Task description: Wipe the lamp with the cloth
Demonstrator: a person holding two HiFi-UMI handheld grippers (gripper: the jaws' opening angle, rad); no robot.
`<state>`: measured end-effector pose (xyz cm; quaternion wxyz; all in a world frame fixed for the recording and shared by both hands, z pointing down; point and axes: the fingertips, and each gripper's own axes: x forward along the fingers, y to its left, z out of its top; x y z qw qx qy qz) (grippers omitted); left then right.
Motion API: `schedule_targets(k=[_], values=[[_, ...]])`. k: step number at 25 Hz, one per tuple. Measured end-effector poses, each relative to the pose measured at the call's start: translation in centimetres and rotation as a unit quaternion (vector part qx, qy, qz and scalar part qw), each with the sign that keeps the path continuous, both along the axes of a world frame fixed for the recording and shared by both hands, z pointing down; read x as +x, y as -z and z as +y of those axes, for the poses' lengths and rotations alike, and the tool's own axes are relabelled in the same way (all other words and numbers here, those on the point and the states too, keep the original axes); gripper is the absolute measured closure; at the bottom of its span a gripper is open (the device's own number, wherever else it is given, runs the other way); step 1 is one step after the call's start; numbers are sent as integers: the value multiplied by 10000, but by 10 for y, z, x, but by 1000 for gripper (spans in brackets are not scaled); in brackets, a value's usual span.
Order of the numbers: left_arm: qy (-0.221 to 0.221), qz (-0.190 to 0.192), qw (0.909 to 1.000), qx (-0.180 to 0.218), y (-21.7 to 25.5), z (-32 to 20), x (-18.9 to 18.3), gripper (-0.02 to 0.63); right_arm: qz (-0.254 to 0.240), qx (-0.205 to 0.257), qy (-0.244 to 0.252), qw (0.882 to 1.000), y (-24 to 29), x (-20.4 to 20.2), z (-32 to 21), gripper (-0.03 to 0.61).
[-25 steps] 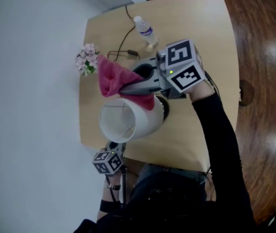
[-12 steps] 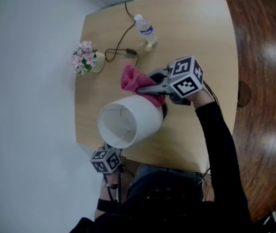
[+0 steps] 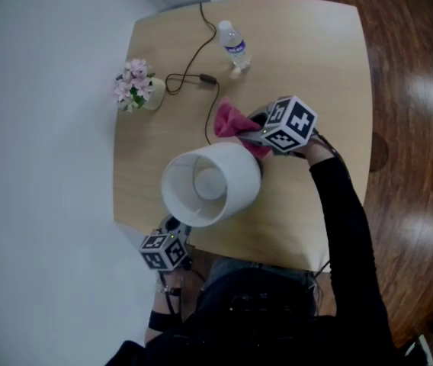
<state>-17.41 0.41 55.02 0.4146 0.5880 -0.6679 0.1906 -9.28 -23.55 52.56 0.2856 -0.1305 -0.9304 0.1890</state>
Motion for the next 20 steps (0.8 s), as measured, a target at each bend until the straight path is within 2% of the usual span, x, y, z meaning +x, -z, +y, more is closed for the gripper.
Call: schedule_targets(k=[1, 2, 4, 7, 11, 13, 14, 17, 20], values=[[3, 6, 10000, 4, 0, 2, -1, 609, -82, -56, -90, 9999, 7, -2, -8, 506], [6, 10, 10000, 7, 0, 4, -2, 609, -373, -274, -183, 9988, 26, -5, -15, 506], [26, 38, 10000, 28, -4, 7, -6, 609, -1209, -747, -153, 9897, 83, -17, -24, 506], [80, 97, 9999, 68, -6, 13, -9, 609, -2120, -907, 476, 9719, 170, -32, -7, 506], [197, 125, 9996, 140, 6, 19, -1, 609, -2773, -1122, 1387, 9441, 251, -32, 32, 506], [263, 153, 9993, 194, 3, 21, -6, 609, -2788, -1236, 1635, 9382, 257, -40, 46, 506], [301, 179, 9991, 219, -1, 22, -11, 609, -2675, -1248, 1722, 9398, 249, -45, 52, 506], [418, 257, 9985, 254, -12, 27, -22, 609, -2088, -1247, 1800, 9531, 205, -60, 66, 506], [521, 310, 9978, 270, -17, 33, -27, 609, -1527, -1199, 1669, 9667, 160, -64, 69, 506]])
